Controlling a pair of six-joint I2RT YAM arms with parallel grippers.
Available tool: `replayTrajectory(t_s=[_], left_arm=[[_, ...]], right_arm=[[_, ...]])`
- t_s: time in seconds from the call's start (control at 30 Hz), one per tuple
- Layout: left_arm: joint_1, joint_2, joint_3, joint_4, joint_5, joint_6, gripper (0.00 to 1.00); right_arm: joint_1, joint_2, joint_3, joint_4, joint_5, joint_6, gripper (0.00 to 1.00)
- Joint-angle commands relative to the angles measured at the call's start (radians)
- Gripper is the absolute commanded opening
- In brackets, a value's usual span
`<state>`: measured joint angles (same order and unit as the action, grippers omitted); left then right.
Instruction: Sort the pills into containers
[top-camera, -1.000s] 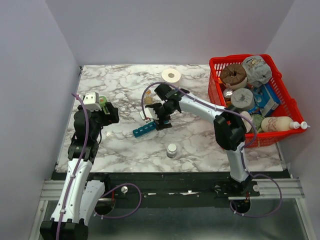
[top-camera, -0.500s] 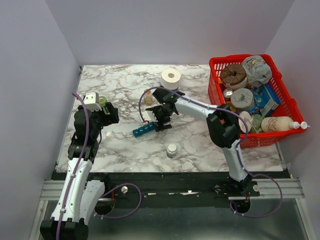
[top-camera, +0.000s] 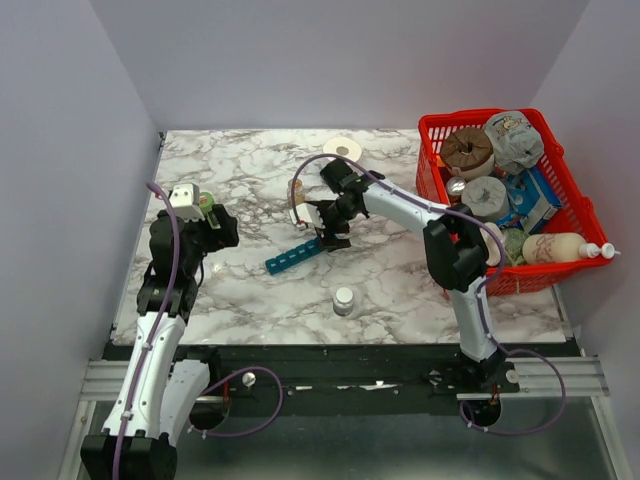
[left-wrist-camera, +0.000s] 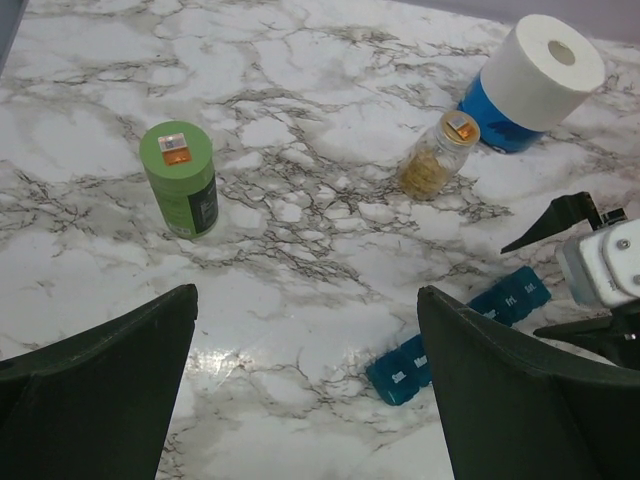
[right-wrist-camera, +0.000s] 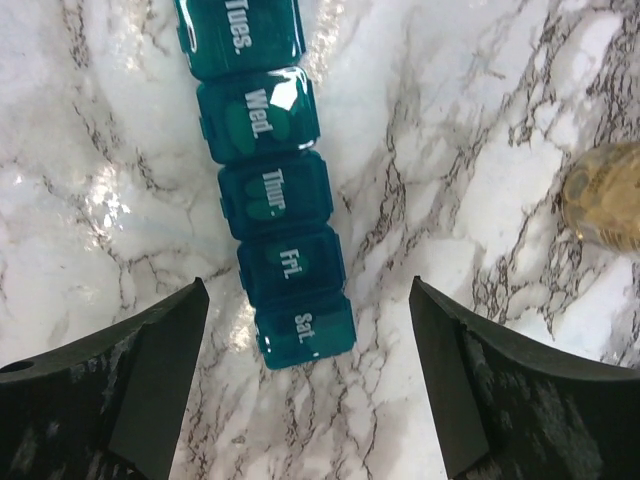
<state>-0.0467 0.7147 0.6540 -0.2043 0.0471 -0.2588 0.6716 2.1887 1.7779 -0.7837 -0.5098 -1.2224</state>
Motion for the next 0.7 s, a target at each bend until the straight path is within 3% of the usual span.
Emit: replayTrajectory(t_s=[0.0,0.67], left_arm=[[0.008,0.017,0.004,0.009,0.059,-0.008,0.99],[0.010,0.051,0.006,0.014,0.086,-0.008,0.99]], right_arm=[[-0.026,-0.009,-0.002,-0.049,-0.032,-0.008,0.90],[-0.015,0.086,0.080,-0.098,-0.061,-0.075,0.90]])
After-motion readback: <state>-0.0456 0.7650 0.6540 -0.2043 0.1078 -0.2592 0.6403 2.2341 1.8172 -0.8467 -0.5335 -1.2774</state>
